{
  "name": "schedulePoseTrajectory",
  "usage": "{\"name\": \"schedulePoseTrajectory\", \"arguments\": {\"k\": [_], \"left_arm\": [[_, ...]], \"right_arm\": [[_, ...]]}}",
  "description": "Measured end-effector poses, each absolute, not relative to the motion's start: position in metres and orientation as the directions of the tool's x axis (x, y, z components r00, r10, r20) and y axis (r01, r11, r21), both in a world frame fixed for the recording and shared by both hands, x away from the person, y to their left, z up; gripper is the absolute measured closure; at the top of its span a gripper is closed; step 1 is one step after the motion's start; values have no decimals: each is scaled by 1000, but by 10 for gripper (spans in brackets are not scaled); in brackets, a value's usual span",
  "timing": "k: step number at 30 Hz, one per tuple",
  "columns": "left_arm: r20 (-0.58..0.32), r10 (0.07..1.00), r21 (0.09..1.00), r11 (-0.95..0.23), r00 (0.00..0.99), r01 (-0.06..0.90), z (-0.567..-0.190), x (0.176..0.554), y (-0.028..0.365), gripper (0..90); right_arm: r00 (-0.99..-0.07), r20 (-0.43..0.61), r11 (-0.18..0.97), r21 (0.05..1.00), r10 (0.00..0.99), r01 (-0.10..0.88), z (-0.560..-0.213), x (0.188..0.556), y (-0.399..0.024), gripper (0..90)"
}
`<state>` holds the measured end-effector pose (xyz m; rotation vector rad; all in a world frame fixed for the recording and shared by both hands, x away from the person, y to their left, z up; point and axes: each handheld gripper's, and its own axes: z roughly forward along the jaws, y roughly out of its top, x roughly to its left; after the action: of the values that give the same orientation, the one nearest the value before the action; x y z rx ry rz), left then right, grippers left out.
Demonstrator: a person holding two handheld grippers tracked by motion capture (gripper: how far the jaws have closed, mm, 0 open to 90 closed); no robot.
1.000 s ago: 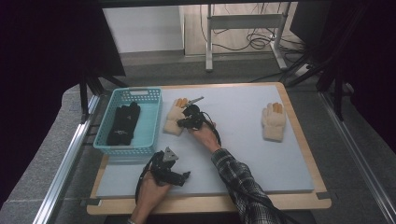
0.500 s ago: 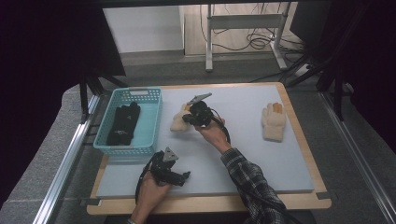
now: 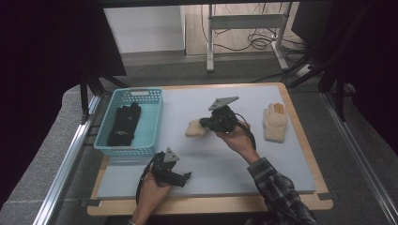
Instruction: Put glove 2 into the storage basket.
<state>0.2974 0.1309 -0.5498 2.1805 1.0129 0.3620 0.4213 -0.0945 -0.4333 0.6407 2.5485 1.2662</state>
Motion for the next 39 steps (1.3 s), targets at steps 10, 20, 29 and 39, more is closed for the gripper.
{"name": "schedulePoseTrajectory", "arguments": {"k": [10,20,29,39], "left_arm": [[-37,755,695,-451,654,560,-550,297,131,2],[-38,756,695,-450,654,560,-550,297,131,2],[-41,757,696,-447,652,562,-550,297,131,2],[-40,756,694,-450,654,562,-550,297,131,2]], "right_arm": [[-881,29,548,773,473,319,-460,381,-144,783],[-812,39,490,780,582,389,-470,391,-174,696],[-699,48,425,764,713,486,-476,416,-230,733],[-487,61,273,764,872,585,-476,448,-309,831]]}}
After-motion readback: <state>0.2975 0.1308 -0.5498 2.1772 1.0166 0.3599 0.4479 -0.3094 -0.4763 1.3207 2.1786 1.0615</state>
